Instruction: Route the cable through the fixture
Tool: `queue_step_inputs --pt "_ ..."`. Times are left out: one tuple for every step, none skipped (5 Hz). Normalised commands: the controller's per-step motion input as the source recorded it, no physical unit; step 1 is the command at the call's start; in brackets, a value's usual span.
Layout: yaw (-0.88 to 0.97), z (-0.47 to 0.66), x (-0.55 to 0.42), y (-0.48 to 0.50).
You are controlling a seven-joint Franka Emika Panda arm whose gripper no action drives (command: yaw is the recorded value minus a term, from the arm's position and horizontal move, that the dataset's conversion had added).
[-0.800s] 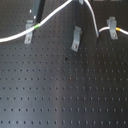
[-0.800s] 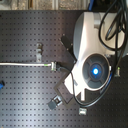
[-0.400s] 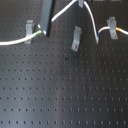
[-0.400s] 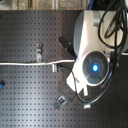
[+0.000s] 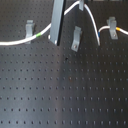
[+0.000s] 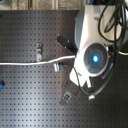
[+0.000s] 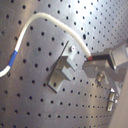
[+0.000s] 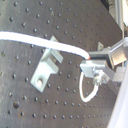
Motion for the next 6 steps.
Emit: queue_step_inputs --pt "0.40 0.18 -0.500 0.029" --pt "-0.05 0.18 -0.175 0.039" --pt "-0.25 0.50 -0.240 0.167" --pt "0.00 0.21 -0.172 0.095" --pt "-0.07 0.31 -0.231 0.314" --pt "-0.26 0.48 -0.122 0.195"
